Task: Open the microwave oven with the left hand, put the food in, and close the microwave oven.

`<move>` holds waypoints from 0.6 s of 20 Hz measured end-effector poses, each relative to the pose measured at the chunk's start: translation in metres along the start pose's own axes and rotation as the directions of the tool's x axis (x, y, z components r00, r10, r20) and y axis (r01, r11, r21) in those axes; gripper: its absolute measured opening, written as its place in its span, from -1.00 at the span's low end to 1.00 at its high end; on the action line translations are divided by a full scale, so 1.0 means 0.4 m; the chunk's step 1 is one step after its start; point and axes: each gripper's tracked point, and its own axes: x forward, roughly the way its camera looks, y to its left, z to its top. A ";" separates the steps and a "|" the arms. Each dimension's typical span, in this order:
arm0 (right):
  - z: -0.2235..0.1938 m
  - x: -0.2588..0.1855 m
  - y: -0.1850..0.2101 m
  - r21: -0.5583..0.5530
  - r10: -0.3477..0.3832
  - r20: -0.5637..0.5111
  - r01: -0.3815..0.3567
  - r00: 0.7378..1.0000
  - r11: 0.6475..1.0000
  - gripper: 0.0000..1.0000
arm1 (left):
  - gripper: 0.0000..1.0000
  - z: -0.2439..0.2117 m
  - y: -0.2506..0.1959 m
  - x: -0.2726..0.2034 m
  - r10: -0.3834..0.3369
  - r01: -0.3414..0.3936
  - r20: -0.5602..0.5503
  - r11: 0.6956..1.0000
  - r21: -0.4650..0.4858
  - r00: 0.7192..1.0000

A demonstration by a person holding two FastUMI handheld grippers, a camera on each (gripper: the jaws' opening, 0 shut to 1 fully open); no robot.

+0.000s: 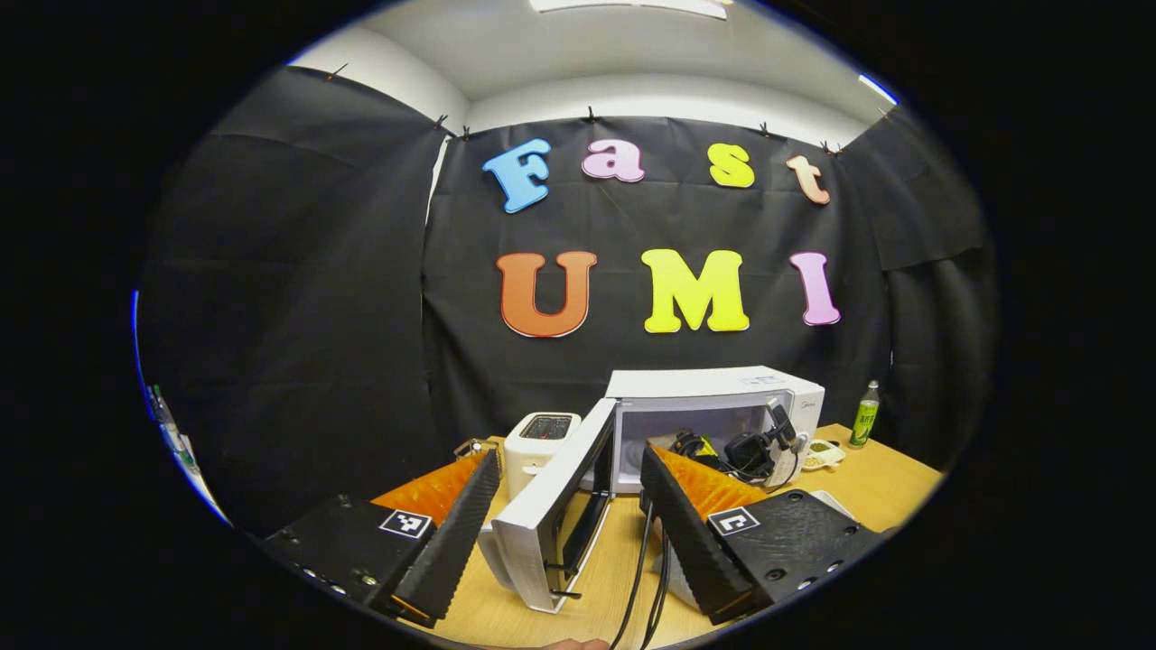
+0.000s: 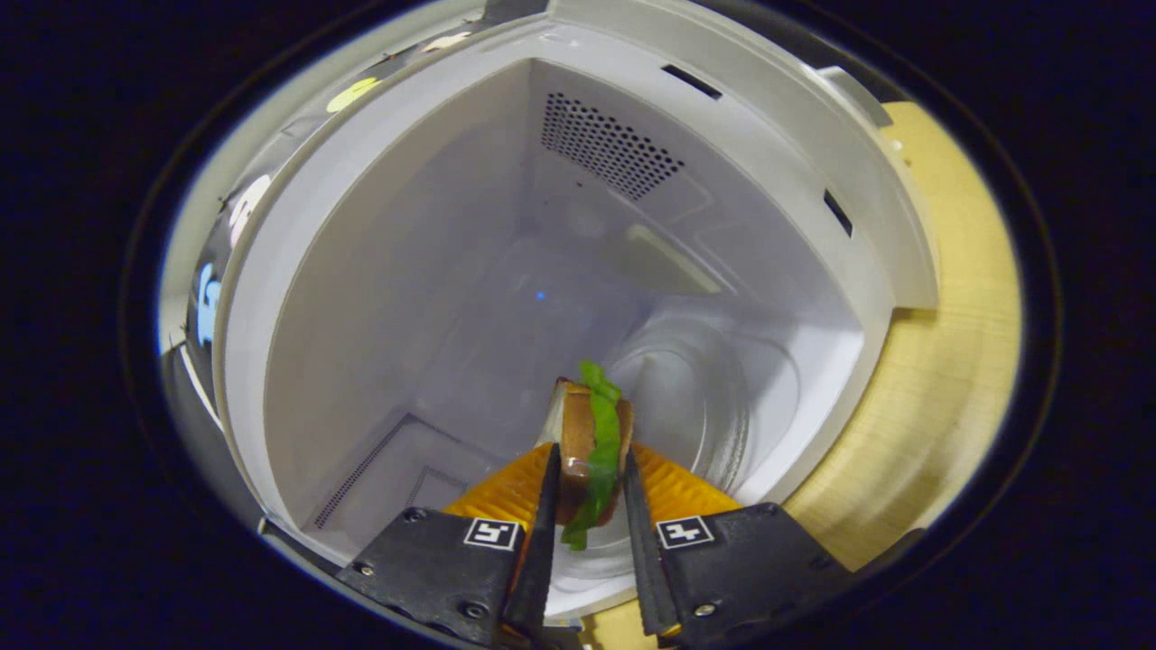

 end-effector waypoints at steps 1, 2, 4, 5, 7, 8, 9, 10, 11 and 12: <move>0.003 0.001 -0.004 -0.046 -0.007 0.015 0.008 1.000 0.999 -0.14 | 0.91 -0.004 0.001 -0.002 0.004 -0.004 -0.003 1.000 -0.007 1.000; 0.006 0.000 -0.008 -0.089 -0.016 0.029 0.018 0.999 0.996 -0.20 | 0.91 -0.004 0.001 -0.007 0.005 -0.005 -0.010 1.000 -0.011 1.000; 0.016 -0.004 -0.019 -0.170 -0.041 0.070 0.052 0.997 0.984 -0.09 | 0.90 -0.010 -0.003 -0.009 0.006 -0.006 -0.019 1.000 -0.008 1.000; 0.030 -0.006 -0.039 -0.226 -0.080 0.108 0.103 0.991 0.969 0.11 | 0.90 -0.008 -0.004 -0.010 0.009 -0.009 -0.020 1.000 -0.005 1.000; 0.043 -0.004 -0.052 -0.327 -0.106 0.166 0.156 0.980 0.932 0.07 | 0.90 -0.008 -0.004 -0.016 0.015 -0.015 -0.024 1.000 0.008 1.000; 0.036 -0.006 -0.051 -0.368 -0.111 0.173 0.169 0.979 0.914 0.25 | 0.91 -0.001 0.000 -0.022 0.019 -0.019 -0.019 1.000 0.015 1.000; 0.033 -0.008 -0.053 -0.402 -0.118 0.180 0.182 0.977 0.897 0.38 | 0.91 0.003 0.003 -0.028 0.023 -0.023 -0.012 1.000 0.020 1.000; 0.036 -0.014 -0.053 -0.420 -0.120 0.196 0.194 0.973 0.886 0.71 | 0.91 0.006 0.014 -0.039 0.031 -0.030 -0.009 0.999 0.025 0.999; 0.035 -0.020 -0.044 -0.433 -0.104 0.201 0.184 0.974 0.882 0.56 | 0.91 0.008 0.026 -0.044 0.043 -0.043 -0.011 0.999 0.033 0.999; 0.035 -0.028 -0.029 -0.447 -0.078 0.202 0.163 0.976 0.880 0.86 | 0.90 0.003 0.046 -0.047 0.062 -0.061 -0.014 0.997 0.046 0.998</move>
